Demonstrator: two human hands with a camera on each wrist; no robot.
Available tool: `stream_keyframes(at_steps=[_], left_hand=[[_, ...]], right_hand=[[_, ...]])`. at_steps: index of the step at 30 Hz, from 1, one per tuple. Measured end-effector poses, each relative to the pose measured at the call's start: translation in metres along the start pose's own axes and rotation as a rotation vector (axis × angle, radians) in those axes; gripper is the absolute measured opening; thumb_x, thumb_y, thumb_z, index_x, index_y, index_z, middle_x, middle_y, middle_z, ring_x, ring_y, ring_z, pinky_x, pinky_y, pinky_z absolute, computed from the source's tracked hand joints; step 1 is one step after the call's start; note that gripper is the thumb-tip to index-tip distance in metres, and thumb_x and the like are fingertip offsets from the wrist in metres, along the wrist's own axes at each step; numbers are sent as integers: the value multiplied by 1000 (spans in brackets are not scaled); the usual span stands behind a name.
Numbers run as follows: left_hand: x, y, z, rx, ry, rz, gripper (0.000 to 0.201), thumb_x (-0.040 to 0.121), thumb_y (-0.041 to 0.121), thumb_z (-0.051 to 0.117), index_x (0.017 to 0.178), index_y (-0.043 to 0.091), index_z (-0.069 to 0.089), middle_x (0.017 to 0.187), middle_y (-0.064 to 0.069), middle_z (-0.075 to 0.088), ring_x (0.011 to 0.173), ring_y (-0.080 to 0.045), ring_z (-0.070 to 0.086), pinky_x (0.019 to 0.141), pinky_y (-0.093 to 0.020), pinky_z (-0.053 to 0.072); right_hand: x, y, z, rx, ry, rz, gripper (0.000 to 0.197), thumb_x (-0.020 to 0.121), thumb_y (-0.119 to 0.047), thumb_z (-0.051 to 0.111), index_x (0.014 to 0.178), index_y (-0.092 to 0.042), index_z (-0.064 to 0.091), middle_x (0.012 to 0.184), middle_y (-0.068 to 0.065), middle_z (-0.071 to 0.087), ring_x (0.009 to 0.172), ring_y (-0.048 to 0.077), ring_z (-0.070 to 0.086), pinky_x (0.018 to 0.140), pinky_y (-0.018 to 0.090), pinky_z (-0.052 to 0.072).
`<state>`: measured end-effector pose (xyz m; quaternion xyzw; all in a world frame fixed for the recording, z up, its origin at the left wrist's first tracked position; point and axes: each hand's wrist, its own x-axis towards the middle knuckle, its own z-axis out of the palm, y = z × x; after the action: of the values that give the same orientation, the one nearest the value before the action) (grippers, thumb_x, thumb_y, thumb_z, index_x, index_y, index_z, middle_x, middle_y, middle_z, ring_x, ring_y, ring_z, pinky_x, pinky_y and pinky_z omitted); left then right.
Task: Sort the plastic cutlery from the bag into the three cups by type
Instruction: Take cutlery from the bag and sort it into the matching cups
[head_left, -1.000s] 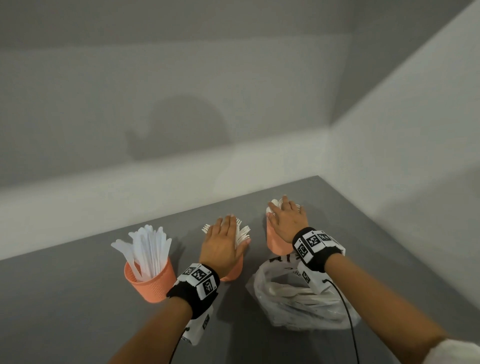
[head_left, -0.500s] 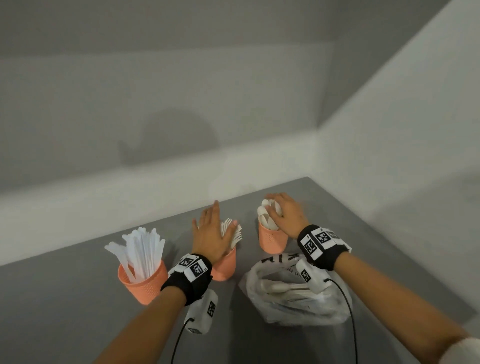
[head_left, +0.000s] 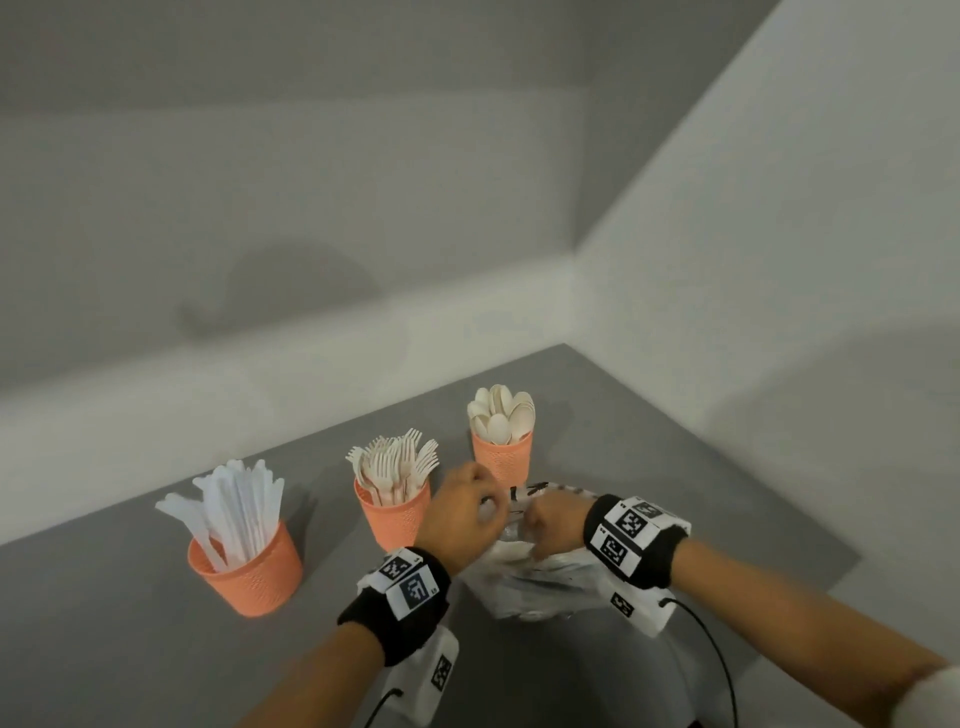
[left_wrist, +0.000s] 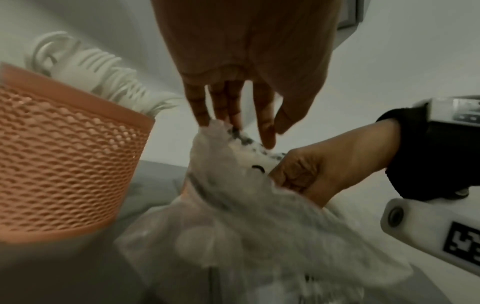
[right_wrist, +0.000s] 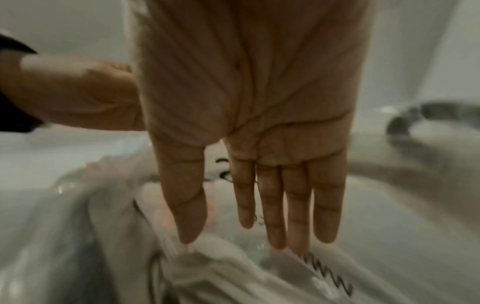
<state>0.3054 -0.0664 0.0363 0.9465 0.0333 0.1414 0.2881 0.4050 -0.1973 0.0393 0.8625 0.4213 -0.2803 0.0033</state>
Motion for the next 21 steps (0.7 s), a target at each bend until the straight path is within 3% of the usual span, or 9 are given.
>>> stream_keyframes(at_steps=[3,5,7,14,17,21], left_hand=[[-6,-12,12,238,-217,-152,25,86,30,56,107,20,66,132,-8,42,124,-23,41,105,-31,31],[-11,-17,15,232,-380,-280,45,84,27,58,129,22,51,140,-9,35,129,-26,38,108,-33,32],[-15,-21,17,163,-472,-335,60,82,20,59,139,21,39,141,-9,39,128,-25,41,107,-32,35],[-12,-12,5,80,-536,-333,64,82,0,52,141,13,34,142,-10,41,131,-24,40,107,-28,35],[-10,-11,1,68,-558,-308,63,82,1,53,141,12,35,144,-9,39,132,-22,38,105,-25,34],[-9,-8,-5,62,-572,-307,61,84,2,53,141,11,34,146,-8,37,133,-21,38,103,-24,34]], right_hand=[[5,3,12,-23,-46,47,51,84,-29,63,129,-11,51,130,6,56,120,25,51,100,33,38],[8,2,20,-16,-87,69,49,82,-25,66,128,-15,51,130,6,55,121,25,50,102,36,39],[12,3,26,0,-92,72,49,78,-22,70,124,-17,53,127,6,56,119,26,51,101,39,41],[20,9,30,42,-165,137,61,81,-20,67,136,-19,40,138,6,46,124,25,46,101,34,39],[22,9,33,103,-180,156,62,80,-23,67,136,-18,39,138,5,45,125,24,45,99,31,38],[24,9,34,189,-131,152,68,70,-31,74,130,-23,45,128,1,53,119,23,49,102,38,41]])
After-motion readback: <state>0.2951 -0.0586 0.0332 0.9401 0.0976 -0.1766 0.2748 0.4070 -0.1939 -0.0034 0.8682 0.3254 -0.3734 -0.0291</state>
